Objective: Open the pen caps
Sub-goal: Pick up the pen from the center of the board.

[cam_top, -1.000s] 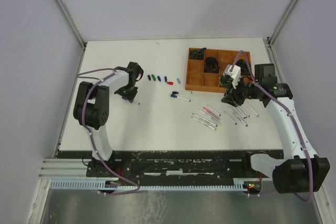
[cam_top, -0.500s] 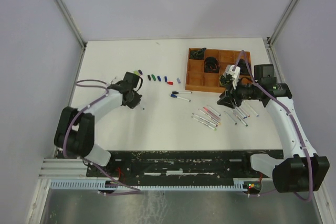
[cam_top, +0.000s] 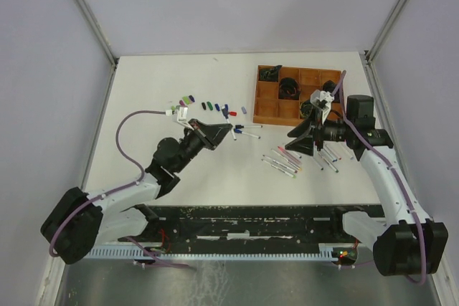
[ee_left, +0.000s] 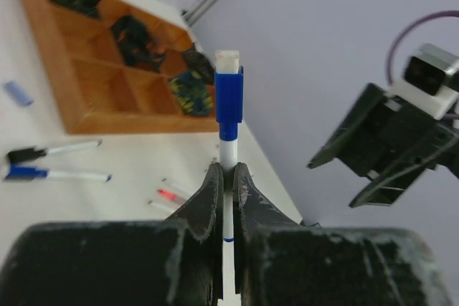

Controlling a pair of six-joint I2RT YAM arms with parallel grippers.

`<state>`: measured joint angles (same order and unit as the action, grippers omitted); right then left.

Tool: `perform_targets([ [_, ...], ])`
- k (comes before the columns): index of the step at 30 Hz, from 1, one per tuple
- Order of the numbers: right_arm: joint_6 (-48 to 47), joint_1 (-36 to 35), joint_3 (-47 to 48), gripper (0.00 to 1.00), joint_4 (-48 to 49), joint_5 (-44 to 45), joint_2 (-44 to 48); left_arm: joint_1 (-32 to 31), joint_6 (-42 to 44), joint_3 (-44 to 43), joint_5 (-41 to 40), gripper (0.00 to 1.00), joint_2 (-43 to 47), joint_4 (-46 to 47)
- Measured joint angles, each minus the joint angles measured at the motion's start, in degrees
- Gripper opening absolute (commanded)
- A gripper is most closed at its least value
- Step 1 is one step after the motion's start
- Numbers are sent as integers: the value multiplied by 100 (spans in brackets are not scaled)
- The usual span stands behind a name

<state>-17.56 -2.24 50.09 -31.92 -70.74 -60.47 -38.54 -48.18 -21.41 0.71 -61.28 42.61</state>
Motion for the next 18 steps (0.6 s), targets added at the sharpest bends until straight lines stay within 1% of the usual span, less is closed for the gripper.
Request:
perform_targets([
  [2,262,-9,-31,65,225,-138,-13,-170,151,0,138,3,-225,918],
  [6,560,-90,-31,66,522,-302,-24,-570,417,-133,243,3,-688,1945],
  [12,1045,-201,-142,68,1012,-372,-7,-1176,728,-494,92,3,-1202,2682],
  [18,2024,-251,-514,74,1989,-275,129,-1639,935,-588,-262,3,-1545,3289],
])
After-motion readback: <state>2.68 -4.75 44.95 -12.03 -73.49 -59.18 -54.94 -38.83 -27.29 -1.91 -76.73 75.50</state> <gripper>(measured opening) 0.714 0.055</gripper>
